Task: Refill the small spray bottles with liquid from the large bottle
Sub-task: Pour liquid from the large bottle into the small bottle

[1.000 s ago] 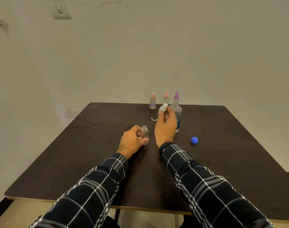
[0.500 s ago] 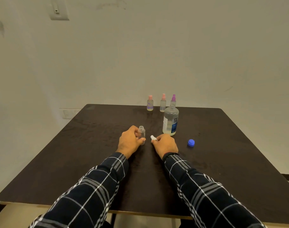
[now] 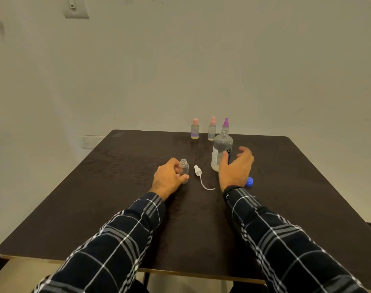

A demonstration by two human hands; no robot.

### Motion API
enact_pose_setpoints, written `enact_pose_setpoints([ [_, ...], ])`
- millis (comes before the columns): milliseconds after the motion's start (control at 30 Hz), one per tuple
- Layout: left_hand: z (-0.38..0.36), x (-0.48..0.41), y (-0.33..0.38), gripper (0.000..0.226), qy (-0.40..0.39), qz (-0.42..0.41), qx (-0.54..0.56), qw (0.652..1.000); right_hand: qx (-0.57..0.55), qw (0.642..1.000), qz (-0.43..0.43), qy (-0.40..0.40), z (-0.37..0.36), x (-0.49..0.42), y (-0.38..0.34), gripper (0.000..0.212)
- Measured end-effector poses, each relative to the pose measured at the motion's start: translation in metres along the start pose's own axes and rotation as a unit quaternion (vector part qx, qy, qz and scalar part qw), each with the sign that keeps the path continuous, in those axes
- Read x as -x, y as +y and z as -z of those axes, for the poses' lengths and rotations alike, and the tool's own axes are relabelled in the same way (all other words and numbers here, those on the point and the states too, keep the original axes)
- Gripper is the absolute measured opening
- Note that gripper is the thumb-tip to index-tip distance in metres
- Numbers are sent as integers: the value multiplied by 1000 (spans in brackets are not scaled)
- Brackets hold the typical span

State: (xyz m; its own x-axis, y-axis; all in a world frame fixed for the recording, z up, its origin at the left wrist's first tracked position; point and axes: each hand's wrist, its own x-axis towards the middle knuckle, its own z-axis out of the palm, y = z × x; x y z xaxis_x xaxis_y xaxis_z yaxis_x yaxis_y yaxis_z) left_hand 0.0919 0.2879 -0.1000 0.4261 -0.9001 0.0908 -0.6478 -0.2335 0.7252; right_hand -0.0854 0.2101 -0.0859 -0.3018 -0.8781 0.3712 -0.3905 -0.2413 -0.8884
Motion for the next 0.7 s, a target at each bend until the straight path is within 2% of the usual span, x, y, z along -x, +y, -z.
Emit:
enact_pose_setpoints([
  [100, 1, -1, 0, 29, -4, 0, 8, 1000, -10, 991, -30, -128, -3, -22, 4, 89],
  [167, 1, -2, -1, 29, -2, 2, 8, 1000, -22, 981, -28, -193, -7, -33, 5, 97],
  [233, 1, -2, -2, 29, -4, 3, 8, 1000, -31, 972, -19, -232, -10, -40, 5, 91],
  [367, 0, -3, -3, 30, -12, 1, 5, 1000, -15, 967, -31, -254, -10, -50, 7, 77],
  [467, 1, -3, -4, 30, -15, 0, 0, 1000, -2, 960, -7, -281, -7, -55, 7, 71],
  [700, 2, -1, -2, 32, -15, 4, 2, 1000, 81, 924, 134, -349, -7, -45, 0, 76],
])
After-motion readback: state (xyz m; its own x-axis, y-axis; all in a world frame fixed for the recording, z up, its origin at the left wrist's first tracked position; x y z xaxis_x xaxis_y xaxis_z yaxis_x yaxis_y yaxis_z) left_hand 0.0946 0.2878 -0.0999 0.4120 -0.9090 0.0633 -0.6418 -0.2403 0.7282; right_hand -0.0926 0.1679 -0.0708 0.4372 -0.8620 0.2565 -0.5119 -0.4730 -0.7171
